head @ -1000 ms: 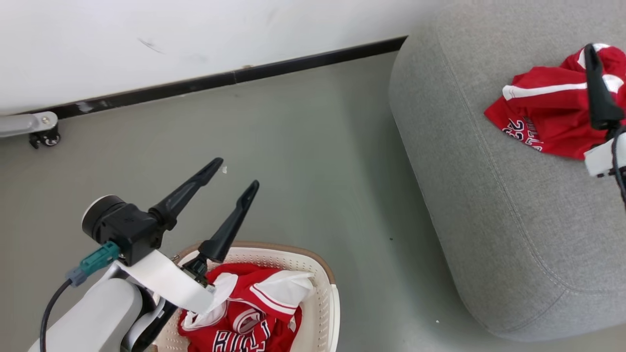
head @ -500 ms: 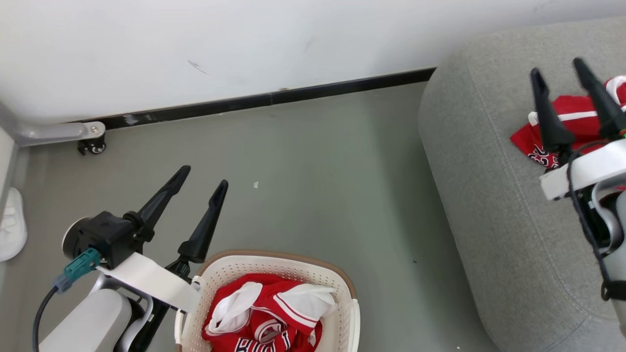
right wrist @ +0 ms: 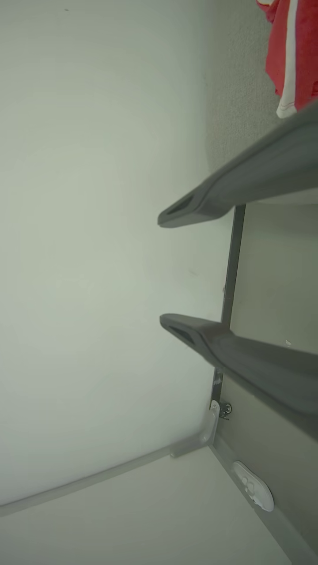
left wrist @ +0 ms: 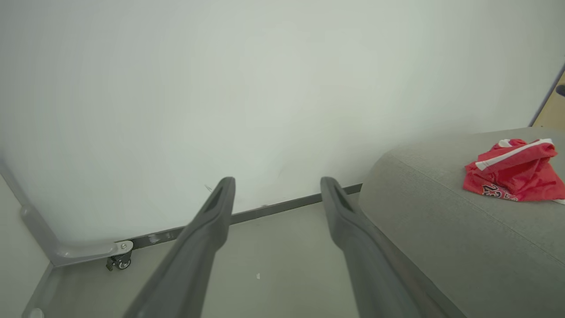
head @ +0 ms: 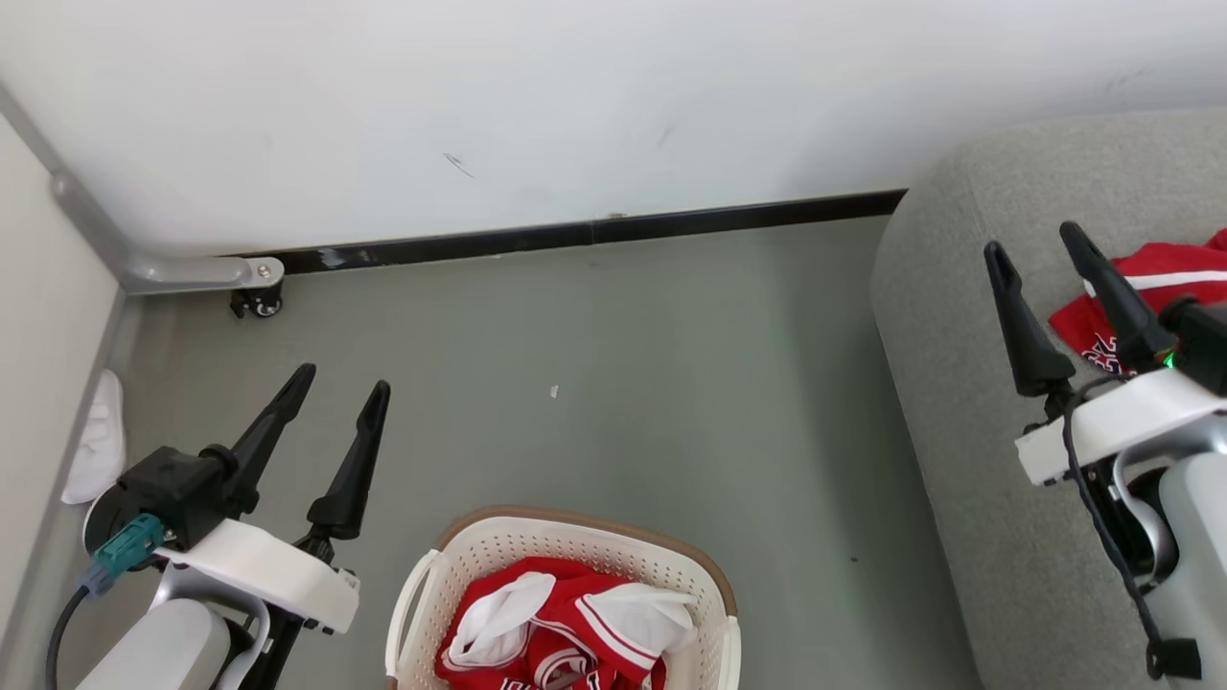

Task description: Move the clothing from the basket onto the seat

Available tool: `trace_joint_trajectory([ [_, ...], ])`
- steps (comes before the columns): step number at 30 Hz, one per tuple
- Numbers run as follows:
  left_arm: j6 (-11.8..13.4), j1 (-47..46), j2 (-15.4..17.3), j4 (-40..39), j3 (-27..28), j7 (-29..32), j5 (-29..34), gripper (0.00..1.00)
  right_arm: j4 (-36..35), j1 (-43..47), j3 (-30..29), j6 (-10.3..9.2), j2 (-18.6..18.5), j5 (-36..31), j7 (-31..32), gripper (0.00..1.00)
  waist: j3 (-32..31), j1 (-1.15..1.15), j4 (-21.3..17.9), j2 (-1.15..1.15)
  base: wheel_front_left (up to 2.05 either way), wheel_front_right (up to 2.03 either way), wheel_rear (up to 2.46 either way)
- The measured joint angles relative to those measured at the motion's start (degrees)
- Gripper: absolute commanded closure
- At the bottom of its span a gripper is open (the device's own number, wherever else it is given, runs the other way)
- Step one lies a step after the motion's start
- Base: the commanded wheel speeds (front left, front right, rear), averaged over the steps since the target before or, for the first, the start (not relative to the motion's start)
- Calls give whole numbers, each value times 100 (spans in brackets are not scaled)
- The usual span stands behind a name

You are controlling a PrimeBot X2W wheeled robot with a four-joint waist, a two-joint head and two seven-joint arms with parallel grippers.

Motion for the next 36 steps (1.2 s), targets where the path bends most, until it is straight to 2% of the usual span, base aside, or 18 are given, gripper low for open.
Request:
trace_joint_trajectory([
  [10,127,336,-20,219,310,-7,-42,0,-267,669,-174,0,274,2,0,0,-272,0,186,0,0,0,0],
  [23,357,770,-315,237,870,-8,-30,0,-460,1426,-172,0,545,-54,0,0,-538,0,291,0,0,0,0],
  [36,357,1082,-472,129,1212,-8,130,0,-811,1786,-378,0,714,-278,1,0,-561,0,333,0,0,0,0],
])
